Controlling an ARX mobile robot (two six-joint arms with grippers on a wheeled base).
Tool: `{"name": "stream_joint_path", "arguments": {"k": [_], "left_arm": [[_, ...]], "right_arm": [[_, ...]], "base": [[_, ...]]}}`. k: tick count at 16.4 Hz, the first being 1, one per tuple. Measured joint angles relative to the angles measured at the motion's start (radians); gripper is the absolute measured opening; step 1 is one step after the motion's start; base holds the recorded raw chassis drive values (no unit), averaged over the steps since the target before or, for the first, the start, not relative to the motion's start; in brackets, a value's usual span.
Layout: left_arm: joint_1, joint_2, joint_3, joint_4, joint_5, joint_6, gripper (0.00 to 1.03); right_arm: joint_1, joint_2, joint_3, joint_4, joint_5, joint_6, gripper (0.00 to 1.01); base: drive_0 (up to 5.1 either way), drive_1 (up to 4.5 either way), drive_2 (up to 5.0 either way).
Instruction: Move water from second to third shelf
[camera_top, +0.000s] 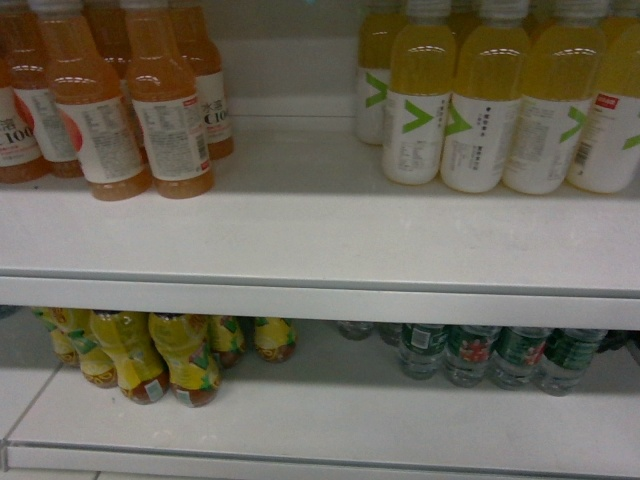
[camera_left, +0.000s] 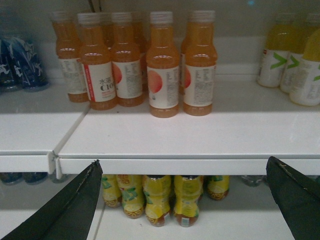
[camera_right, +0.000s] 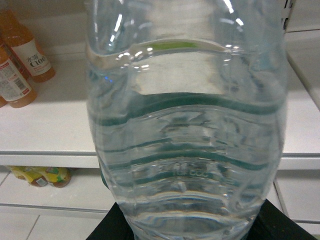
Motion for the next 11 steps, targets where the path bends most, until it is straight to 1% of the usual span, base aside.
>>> {"name": "stream_joint_path", "arguments": {"k": [11], "left_arm": [[0.0,0.0,0.0,0.0,0.0,0.0,0.98]], "right_arm": [[0.0,-0.001,0.0,-0.004,-0.001,0.0,0.37]], "base": [[-5.0,2.45,2.5]]}}
